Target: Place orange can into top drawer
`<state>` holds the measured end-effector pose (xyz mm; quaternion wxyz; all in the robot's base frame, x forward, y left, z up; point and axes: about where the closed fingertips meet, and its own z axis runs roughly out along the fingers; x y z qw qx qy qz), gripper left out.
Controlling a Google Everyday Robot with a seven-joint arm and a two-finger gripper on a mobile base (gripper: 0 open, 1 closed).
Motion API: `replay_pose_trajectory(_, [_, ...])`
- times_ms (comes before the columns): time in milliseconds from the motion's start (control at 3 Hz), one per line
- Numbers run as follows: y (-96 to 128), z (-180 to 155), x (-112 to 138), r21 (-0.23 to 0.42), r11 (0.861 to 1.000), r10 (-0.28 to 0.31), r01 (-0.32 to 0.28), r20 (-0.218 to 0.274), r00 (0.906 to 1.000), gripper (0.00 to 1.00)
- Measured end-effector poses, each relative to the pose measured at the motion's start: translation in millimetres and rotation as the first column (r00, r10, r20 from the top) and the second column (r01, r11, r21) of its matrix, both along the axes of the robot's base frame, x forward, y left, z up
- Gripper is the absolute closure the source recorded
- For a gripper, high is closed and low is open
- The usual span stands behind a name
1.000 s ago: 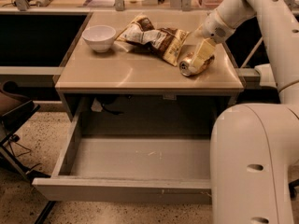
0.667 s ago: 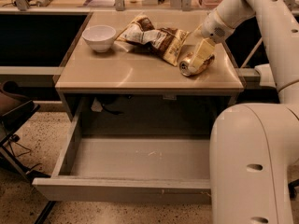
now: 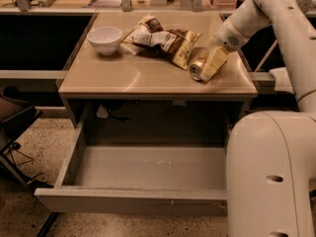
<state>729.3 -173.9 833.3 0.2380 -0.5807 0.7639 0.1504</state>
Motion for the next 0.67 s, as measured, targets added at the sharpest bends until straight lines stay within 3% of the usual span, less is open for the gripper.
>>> replay_pose_trajectory(333, [2.2, -2.1, 3.5, 0.003, 1.0, -0.003, 0.003, 0.006, 1.0, 0.17])
replay_pose_trajectory(667, [2.2, -2.1, 3.5, 0.003, 1.0, -0.003, 0.003, 0.006, 1.0, 0.41])
